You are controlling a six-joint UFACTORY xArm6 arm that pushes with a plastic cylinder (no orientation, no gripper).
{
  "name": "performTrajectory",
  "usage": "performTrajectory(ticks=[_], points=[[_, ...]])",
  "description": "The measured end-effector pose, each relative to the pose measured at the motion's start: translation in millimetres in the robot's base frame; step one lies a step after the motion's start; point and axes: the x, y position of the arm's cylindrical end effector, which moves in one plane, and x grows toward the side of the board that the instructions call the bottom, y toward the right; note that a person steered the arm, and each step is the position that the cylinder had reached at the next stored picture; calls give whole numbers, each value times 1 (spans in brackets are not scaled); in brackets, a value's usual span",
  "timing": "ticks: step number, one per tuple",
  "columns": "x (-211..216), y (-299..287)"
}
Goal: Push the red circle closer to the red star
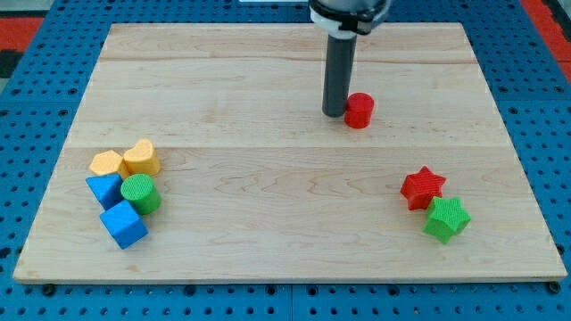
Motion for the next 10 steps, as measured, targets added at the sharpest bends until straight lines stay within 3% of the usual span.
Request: performTrajectory(ticks=[2,3,5,7,8,10], points=[[-40,-5],[-38,51],[19,76],[-38,30],[-38,-32],[9,42]])
